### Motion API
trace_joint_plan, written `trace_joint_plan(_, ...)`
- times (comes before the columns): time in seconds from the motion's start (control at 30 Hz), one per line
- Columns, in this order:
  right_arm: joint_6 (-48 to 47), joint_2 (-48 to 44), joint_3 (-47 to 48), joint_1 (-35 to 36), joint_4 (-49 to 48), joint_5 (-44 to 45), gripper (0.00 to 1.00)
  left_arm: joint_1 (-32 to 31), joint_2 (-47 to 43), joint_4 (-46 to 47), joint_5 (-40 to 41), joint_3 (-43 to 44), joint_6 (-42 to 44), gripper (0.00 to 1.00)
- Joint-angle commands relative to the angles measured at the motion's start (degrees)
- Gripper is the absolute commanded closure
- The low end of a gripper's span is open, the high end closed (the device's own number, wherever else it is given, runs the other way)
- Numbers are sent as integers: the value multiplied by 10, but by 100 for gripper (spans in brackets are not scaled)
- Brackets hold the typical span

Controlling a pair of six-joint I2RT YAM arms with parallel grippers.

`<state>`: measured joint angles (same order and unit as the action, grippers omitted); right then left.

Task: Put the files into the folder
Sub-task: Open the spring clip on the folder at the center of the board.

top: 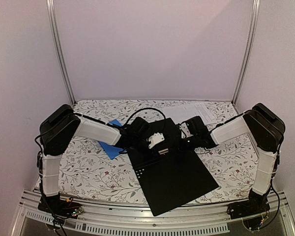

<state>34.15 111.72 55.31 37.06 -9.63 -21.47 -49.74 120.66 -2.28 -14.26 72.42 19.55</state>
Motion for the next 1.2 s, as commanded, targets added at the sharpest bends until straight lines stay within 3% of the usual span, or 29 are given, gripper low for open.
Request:
trace_joint_plan(0.0,23,43,-23,22,-45,45,100,-41,62,-68,-42,-15,17,82)
trace_joint_plan(0.73,17,-11,-71,34,-120,34,100,-42,61,-71,-37,-11,11,81)
trace_joint_plan(0.97,12,-76,-104,45,-119,39,100,-28,10,-26,0,-37,-30,69)
trace_joint_plan(1.17,3,-142,-116,68,-65,93,100,-26,-39,-3,11,-35,-65,52)
